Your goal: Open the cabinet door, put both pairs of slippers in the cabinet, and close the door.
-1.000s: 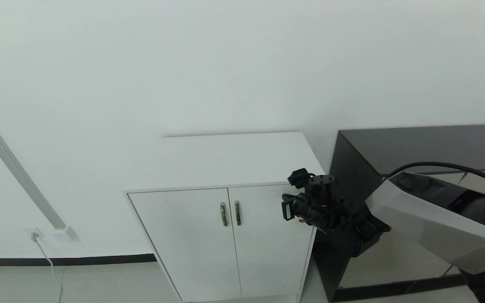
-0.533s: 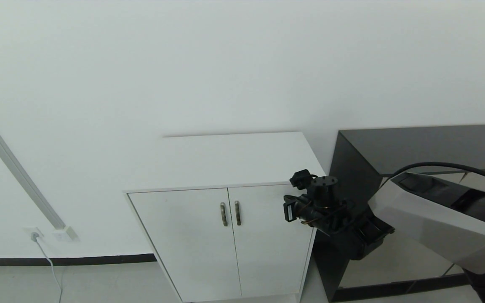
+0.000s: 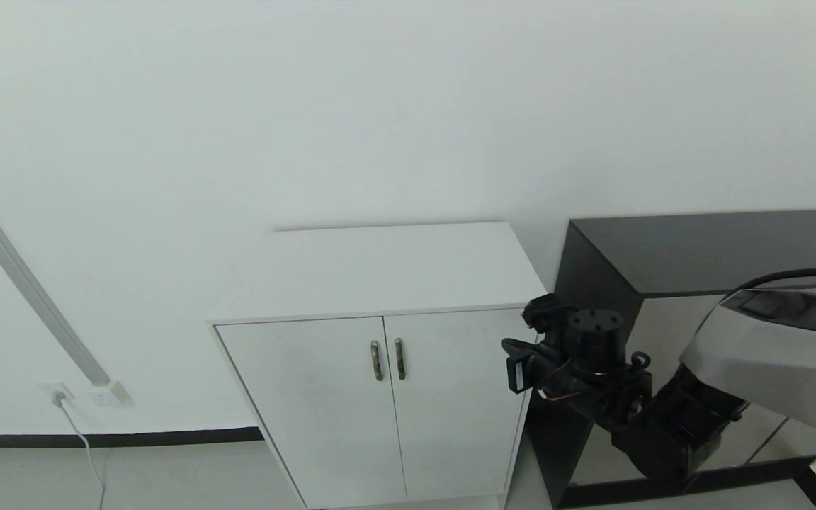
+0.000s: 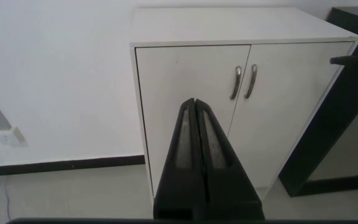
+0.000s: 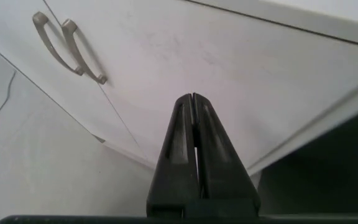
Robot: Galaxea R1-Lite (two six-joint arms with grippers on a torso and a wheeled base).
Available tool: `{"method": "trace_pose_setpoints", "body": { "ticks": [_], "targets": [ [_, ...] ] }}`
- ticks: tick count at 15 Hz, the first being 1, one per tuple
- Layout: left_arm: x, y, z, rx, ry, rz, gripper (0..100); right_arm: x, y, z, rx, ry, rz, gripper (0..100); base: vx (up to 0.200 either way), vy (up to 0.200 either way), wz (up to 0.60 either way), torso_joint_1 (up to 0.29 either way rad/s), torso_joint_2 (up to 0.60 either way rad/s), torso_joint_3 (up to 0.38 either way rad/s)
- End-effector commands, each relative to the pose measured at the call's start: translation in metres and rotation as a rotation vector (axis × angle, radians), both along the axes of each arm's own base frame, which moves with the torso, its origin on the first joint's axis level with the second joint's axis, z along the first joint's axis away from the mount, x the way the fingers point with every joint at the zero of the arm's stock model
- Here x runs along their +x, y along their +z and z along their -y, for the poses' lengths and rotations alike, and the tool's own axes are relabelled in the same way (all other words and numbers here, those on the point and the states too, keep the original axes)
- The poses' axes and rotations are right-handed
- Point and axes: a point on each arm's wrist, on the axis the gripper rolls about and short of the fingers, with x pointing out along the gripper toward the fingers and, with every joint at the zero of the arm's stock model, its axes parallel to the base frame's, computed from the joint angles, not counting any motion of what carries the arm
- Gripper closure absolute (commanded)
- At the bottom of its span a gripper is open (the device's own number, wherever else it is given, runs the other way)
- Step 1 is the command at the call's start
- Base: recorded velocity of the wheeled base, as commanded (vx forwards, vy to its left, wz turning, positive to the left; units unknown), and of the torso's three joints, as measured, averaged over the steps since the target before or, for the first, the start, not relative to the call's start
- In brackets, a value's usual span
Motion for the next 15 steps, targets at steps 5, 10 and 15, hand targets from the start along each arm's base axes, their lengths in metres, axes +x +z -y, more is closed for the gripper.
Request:
{"method": "trace_pose_setpoints", "body": {
  "ticks": [5, 10, 15],
  "targets": [
    [0.0, 0.0, 0.0, 0.002, 0.0, -0.002, 100, -0.041, 0.047, 0.066, 0.004, -0.137, 0.049, 100, 0.0, 0.0, 0.0, 0.0, 0.0, 0.0],
    [0.0, 0.0, 0.0, 0.002, 0.0, -0.002, 100, -0.071, 0.051, 0.116, -0.057, -0.263, 0.037, 100, 0.0, 0.0, 0.0, 0.0, 0.0, 0.0],
    [0.0, 0.0, 0.0, -0.001, 0.0, -0.002, 100, -0.121, 0.057, 0.141, -0.059, -0.297, 0.034, 100, 0.0, 0.0, 0.0, 0.0, 0.0, 0.0]
  ]
}}
